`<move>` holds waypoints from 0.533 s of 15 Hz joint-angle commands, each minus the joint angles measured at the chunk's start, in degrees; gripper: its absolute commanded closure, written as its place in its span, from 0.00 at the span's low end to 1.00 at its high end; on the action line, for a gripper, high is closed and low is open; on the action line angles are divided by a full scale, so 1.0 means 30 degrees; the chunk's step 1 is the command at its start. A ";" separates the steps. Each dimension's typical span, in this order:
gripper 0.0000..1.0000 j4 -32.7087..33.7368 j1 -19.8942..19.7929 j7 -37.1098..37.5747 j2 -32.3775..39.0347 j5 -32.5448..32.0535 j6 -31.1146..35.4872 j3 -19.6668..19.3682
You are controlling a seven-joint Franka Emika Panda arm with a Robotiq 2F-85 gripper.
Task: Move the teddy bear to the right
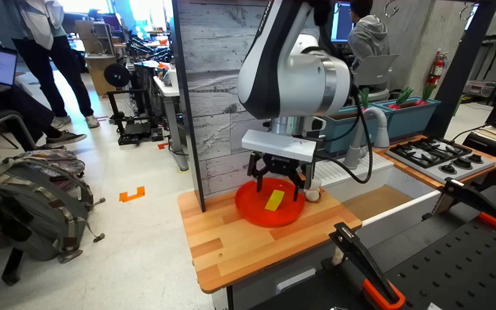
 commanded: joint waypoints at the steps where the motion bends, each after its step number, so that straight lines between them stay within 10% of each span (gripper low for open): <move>1: 0.00 -0.0996 -0.0300 -0.0317 -0.1067 0.0066 -0.0580 0.0181; 8: 0.00 -0.0288 -0.0135 0.0133 -0.0617 -0.0224 -0.1546 -0.0250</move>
